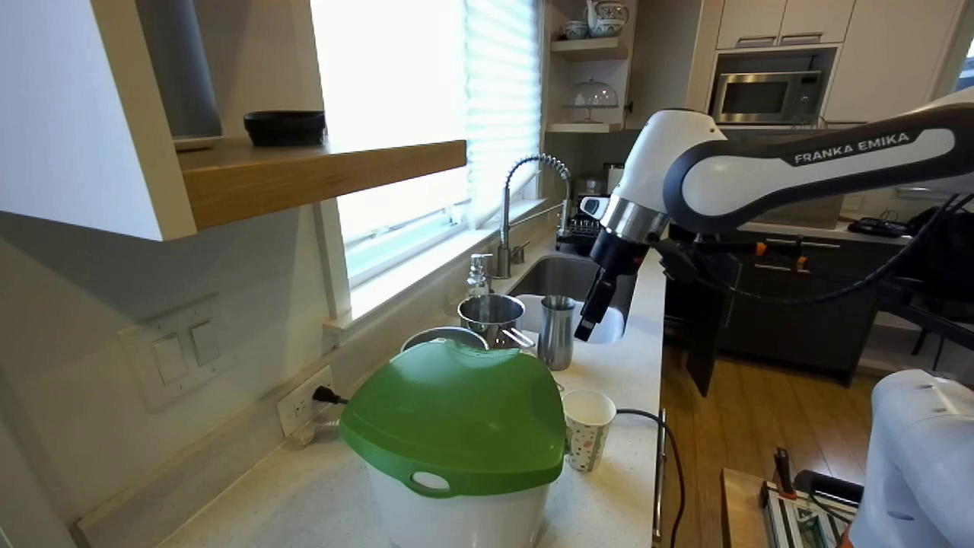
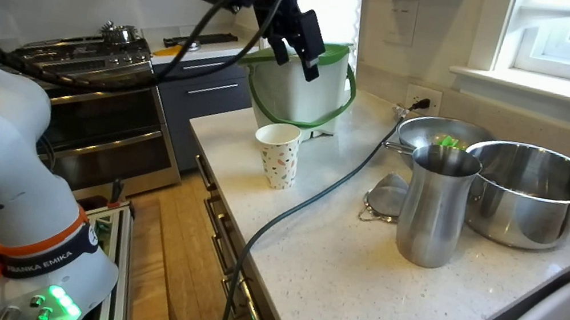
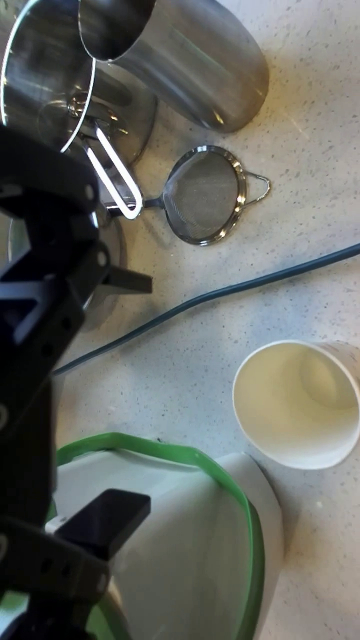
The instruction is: Move the cup from the shelf to the countertop
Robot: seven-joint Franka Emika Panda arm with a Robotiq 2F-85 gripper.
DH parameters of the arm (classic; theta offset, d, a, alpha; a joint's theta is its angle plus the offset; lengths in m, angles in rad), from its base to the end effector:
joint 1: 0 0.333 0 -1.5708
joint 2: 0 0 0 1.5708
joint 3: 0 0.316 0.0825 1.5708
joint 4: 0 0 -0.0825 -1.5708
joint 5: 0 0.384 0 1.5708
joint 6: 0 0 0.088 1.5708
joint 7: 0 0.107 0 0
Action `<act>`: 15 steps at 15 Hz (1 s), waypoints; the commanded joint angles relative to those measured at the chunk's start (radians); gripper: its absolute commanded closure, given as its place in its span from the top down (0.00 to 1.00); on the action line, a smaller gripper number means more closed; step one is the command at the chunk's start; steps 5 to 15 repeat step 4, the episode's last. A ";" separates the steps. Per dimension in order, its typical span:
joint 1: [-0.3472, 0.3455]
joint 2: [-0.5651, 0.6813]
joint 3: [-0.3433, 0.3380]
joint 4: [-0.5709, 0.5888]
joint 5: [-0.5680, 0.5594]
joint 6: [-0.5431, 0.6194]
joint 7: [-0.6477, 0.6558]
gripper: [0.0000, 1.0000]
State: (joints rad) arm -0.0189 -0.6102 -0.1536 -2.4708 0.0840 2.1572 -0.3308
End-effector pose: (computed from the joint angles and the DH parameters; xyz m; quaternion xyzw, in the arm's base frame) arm 0.3885 -0.0708 0.5295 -0.9839 -0.0673 -0.1591 0.0451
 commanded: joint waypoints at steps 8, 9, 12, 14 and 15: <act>0.005 -0.018 0.009 0.091 -0.033 -0.144 0.012 1.00; 0.005 -0.018 0.009 0.091 -0.033 -0.144 0.012 1.00; 0.005 -0.018 0.009 0.091 -0.033 -0.144 0.012 1.00; 0.005 -0.018 0.009 0.091 -0.033 -0.144 0.012 1.00; 0.005 -0.018 0.009 0.091 -0.033 -0.144 0.012 1.00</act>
